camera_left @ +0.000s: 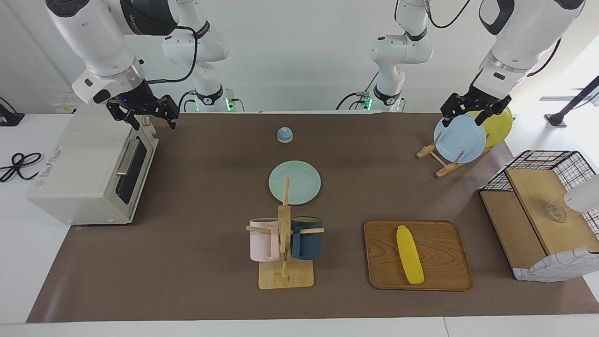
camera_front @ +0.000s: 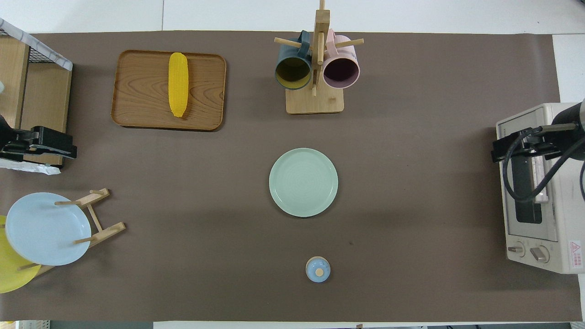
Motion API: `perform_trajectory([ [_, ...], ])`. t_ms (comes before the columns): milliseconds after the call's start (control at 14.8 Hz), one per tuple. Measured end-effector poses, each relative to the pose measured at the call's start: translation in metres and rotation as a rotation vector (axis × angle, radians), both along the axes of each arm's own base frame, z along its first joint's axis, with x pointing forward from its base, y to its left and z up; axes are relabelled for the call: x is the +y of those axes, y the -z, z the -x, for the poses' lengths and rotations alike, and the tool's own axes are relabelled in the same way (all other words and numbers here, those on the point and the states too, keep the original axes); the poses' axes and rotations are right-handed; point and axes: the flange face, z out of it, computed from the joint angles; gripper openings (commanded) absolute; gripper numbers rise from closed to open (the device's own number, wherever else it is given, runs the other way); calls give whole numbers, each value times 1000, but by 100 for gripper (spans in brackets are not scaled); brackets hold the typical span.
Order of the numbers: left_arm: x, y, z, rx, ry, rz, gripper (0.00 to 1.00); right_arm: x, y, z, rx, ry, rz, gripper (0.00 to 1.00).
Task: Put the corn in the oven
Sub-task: 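Reach the left gripper toward the yellow corn on the wooden tray, then grasp the corn with the left gripper while the right gripper reaches the oven door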
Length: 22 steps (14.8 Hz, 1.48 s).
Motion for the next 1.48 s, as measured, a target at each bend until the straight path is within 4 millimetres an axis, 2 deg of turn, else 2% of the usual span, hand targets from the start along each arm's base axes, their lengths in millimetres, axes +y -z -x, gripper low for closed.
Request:
perform_trajectory([
  [607,0,-1,-1,-8,0,1,100,0,0,0,1,0,0,100],
  [809,-2,-3,-10,-78,0,7,100,-4,5,-1,-10,7,0,100],
  [876,-3,0,-13,-86,2,8,100,-8,10,-2,-21,8,-1,94],
  [944,-6,7,-18,-87,5,13,100,-15,17,-2,-38,-3,-4,49],
  [1011,-9,18,-27,-90,6,24,100,-26,26,-1,-55,-23,-7,0],
  [1079,-14,34,-39,-86,8,32,100,-38,37,3,-60,-46,-10,0],
  [1213,-30,81,-71,-61,26,38,100,-62,56,12,-56,-58,-14,0],
  [1483,-73,184,-153,-38,72,47,100,-100,87,21,-76,-48,22,0],
])
